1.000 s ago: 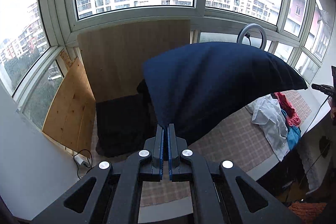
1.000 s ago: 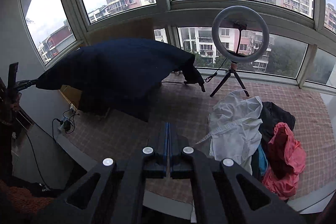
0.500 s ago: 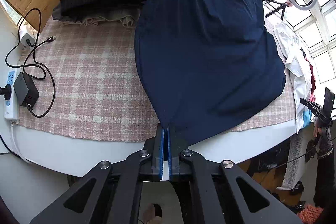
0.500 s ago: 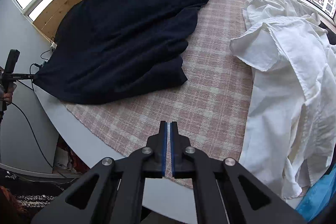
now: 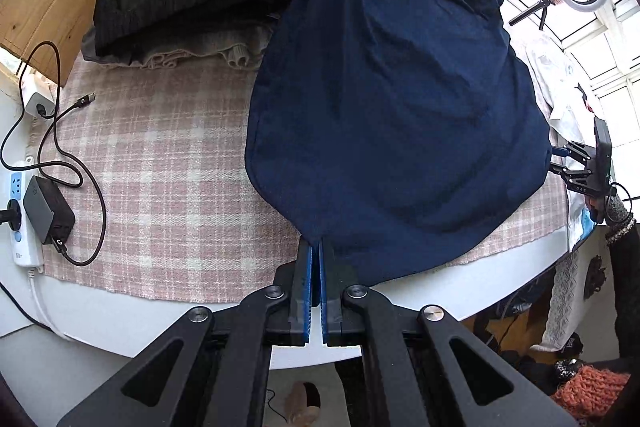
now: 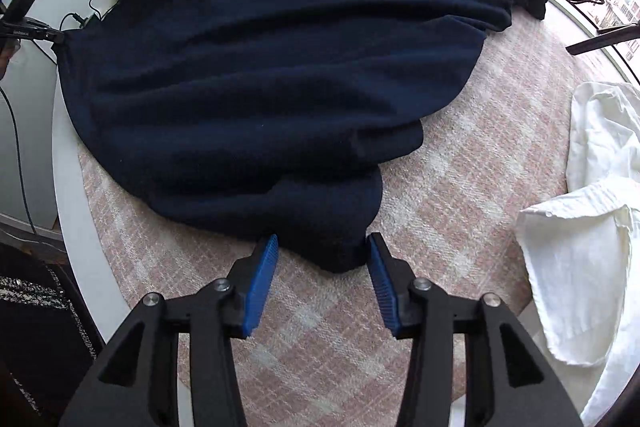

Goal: Fold clothes

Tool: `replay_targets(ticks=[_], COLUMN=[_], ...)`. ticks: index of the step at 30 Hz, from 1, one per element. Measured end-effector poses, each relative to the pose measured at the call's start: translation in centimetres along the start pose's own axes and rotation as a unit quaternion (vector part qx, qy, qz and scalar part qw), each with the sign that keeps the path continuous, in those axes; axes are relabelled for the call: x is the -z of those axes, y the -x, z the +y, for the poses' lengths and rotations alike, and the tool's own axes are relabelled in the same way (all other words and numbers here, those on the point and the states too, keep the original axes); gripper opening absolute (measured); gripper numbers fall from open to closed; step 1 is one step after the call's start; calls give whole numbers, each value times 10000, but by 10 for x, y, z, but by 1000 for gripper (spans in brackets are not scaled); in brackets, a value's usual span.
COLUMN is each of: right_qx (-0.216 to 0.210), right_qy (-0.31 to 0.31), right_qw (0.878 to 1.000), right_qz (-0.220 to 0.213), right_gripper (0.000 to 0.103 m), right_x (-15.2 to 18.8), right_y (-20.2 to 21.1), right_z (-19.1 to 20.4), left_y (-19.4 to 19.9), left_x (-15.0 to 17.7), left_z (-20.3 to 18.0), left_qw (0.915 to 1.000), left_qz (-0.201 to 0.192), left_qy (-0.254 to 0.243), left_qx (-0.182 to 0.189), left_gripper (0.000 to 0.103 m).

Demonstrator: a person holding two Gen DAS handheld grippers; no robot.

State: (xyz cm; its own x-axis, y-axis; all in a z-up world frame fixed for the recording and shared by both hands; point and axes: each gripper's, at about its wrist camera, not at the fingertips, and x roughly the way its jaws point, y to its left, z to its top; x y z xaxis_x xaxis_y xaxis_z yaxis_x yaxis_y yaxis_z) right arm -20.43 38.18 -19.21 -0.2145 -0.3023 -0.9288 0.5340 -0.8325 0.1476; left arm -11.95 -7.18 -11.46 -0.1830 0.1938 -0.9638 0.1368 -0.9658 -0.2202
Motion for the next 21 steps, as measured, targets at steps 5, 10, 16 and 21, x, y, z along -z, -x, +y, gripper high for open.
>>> replay_targets(ticks=[5,10,16,21], right_qx=[-693,-864,-720,-195], right_qy=[-551,-1298,-1623,-1825], right_qw=[9961,9840,9670,9639], right_qz=[40,-865,-1828,-1930], right_gripper=[6,6,0,1], right_x=[-3,10,66,124], right_y=[6,127,278,294], right_z=[-14,-36,5,41], left_y=[10,65,122,95], left_x=[-8,-17,13,54], left_z=[2,-2,-22,-21], left_qw=[9997,9958,9891,9927], left_qz=[-175,-832,-1354,-1071], left_qy=[104,136,-21,36], left_qx=[122,361,578,549], left_gripper=[2,2,2,2])
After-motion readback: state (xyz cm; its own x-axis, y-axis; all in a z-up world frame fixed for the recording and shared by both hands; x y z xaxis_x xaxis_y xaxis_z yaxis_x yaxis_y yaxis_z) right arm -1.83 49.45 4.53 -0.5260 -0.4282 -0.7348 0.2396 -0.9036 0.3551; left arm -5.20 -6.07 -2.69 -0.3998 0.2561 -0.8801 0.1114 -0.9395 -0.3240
